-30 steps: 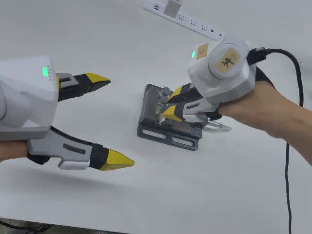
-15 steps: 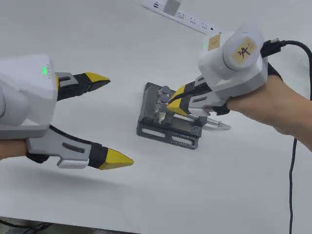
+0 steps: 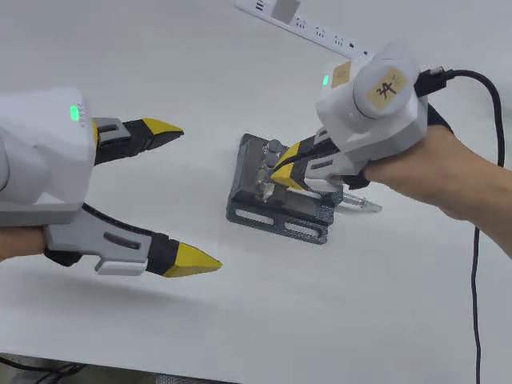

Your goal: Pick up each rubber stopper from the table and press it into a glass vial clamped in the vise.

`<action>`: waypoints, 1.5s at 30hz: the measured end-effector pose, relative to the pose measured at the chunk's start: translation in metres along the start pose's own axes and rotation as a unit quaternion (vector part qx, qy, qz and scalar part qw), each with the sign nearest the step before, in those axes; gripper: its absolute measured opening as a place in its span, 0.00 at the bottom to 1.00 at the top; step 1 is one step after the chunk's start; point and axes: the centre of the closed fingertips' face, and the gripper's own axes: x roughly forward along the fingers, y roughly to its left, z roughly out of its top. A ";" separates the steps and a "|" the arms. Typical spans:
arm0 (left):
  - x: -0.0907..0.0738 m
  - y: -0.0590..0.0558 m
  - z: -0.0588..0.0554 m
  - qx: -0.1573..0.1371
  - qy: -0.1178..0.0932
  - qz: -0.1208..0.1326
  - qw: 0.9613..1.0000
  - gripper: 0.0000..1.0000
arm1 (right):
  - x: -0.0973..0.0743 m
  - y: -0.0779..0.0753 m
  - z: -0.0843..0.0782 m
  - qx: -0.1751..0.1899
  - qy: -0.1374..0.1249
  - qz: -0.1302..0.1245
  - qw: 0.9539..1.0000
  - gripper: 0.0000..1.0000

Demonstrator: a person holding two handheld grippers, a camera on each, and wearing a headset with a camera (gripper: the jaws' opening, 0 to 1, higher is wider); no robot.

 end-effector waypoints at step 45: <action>-0.004 0.008 0.003 -0.003 -0.012 0.014 1.000 0.92 | 0.008 -0.006 -0.001 -0.046 0.068 0.014 0.997 0.00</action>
